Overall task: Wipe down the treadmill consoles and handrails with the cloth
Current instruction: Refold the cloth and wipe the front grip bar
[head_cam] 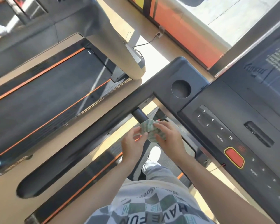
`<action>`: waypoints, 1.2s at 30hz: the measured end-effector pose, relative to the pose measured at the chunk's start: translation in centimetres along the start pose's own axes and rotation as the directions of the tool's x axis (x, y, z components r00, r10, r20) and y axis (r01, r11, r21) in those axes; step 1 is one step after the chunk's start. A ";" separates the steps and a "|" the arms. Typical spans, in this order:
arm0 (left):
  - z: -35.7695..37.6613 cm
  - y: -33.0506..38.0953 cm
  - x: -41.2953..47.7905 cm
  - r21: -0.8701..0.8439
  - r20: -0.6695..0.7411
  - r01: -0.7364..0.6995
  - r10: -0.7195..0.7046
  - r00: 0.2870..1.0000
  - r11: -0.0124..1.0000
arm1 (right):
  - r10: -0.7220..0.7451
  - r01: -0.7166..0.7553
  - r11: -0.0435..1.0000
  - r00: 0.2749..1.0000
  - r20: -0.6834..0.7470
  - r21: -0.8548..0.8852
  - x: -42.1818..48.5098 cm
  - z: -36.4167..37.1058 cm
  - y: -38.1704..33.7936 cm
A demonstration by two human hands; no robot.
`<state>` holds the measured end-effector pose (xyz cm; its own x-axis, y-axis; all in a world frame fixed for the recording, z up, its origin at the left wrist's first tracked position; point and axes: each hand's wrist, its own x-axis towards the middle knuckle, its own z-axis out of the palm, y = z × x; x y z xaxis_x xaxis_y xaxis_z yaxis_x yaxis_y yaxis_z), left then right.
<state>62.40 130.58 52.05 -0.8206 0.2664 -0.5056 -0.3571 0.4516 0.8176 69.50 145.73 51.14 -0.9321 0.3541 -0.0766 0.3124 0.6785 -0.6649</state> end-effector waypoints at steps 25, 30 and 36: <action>3.2 0.7 2.2 -0.290 -0.243 0.054 -0.128 0.961 0.956 | 0.133 -0.155 0.978 0.979 0.157 0.141 7.7 -0.4 -0.1; 3.4 -0.4 1.3 -0.163 -0.136 0.036 -0.058 0.989 0.986 | 0.209 -0.226 0.967 0.967 0.143 0.117 1.9 -1.8 1.6; 5.5 -3.4 -2.2 0.037 0.139 -0.081 0.075 0.987 0.996 | 0.342 -0.343 0.937 0.939 0.037 0.069 -5.6 -3.6 2.9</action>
<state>67.88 133.13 48.90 -0.7754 0.4152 -0.4758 -0.2723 0.4600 0.8452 76.33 148.06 52.33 -0.7753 0.5406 -0.3265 0.6001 0.4694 -0.6477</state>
